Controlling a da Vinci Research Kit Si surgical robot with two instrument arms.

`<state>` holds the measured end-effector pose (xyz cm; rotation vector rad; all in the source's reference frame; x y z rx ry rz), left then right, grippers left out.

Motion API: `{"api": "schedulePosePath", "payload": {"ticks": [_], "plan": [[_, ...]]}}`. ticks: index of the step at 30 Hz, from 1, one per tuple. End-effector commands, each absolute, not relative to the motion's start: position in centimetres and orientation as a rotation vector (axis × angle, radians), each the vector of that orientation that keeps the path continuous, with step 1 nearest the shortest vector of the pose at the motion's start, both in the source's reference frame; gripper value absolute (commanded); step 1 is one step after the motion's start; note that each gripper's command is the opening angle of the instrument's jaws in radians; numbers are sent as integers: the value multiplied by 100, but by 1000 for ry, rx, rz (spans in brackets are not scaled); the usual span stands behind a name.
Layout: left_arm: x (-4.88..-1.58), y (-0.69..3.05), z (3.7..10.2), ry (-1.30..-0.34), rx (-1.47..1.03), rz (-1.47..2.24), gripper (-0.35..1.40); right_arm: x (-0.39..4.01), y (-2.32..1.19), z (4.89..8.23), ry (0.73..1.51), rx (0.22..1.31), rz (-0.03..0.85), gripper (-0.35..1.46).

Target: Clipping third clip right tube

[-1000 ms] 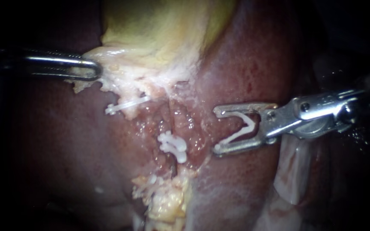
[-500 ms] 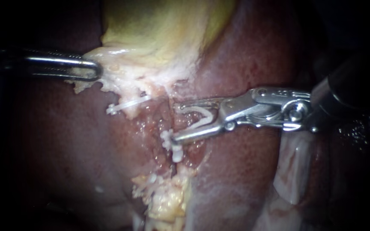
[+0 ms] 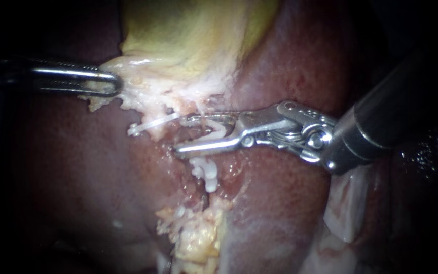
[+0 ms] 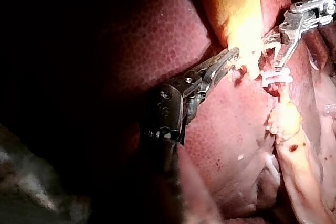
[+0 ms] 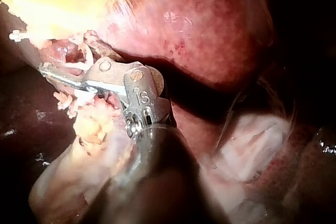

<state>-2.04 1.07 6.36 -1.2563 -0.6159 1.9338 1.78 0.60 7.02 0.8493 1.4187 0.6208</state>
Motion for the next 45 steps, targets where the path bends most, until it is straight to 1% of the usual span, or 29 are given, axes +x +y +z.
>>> {"api": "schedulePosePath", "payload": {"ticks": [1,6,9,17,20,22,23,24,29,30,32,34,45], "plan": [[-204,107,636,-616,-1256,1934,-35,177,62,697,1427,858,615,48],[-204,107,636,-616,-1256,1934,-35,175,63,672,1440,909,582,47],[-204,107,636,-616,-1256,1934,-35,171,62,659,1447,962,587,45],[-204,107,636,-616,-1256,1934,-35,170,64,641,1443,1017,569,39],[-204,107,636,-616,-1256,1934,-35,169,69,638,1438,1029,582,30],[-204,107,636,-616,-1256,1934,-35,169,73,636,1436,1037,587,20],[-204,107,636,-616,-1256,1934,-35,168,73,635,1431,1047,596,14],[-204,107,636,-616,-1256,1934,-35,168,74,634,1423,1061,609,4],[-204,107,636,-616,-1256,1934,-35,166,72,635,1396,1106,651,-22],[-204,107,636,-616,-1256,1934,-35,166,72,635,1388,1119,664,-33],[-204,107,636,-616,-1256,1934,-35,165,72,635,1371,1145,690,-35],[-204,107,636,-616,-1256,1934,-35,165,72,635,1373,1136,710,-35],[-204,107,636,-616,-1256,1934,-35,166,70,636,1370,1132,711,-35]]}}
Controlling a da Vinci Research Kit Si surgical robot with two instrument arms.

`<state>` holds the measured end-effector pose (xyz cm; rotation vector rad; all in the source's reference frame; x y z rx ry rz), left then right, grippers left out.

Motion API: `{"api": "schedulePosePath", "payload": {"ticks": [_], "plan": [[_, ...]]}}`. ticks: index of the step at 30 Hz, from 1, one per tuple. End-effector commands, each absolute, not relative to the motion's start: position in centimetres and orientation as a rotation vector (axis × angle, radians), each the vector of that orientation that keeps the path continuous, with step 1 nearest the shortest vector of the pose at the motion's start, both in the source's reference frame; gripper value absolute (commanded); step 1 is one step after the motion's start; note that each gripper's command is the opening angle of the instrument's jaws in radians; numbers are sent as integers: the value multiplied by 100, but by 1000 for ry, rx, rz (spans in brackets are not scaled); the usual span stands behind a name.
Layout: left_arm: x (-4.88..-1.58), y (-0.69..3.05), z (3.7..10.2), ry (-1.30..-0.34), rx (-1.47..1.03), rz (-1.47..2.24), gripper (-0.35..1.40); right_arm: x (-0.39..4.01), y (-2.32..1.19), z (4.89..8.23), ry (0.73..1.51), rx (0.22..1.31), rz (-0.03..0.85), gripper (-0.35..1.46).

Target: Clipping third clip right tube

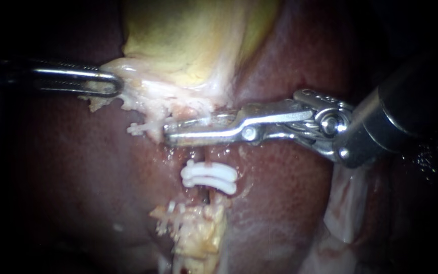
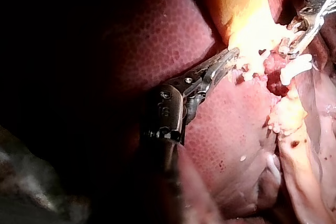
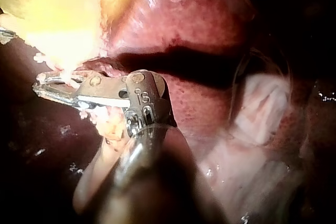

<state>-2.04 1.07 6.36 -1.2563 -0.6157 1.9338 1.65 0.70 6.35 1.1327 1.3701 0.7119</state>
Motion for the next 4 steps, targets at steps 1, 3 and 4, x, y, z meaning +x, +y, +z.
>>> {"api": "schedulePosePath", "payload": {"ticks": [1,3,4], "plan": [[-204,107,636,-616,-1256,1934,-35,166,70,636,1370,1132,711,-35],[-204,107,636,-616,-1256,1934,-35,166,70,637,1370,1132,711,-35],[-204,107,636,-616,-1256,1934,-35,166,69,638,1367,1136,715,-35]]}}
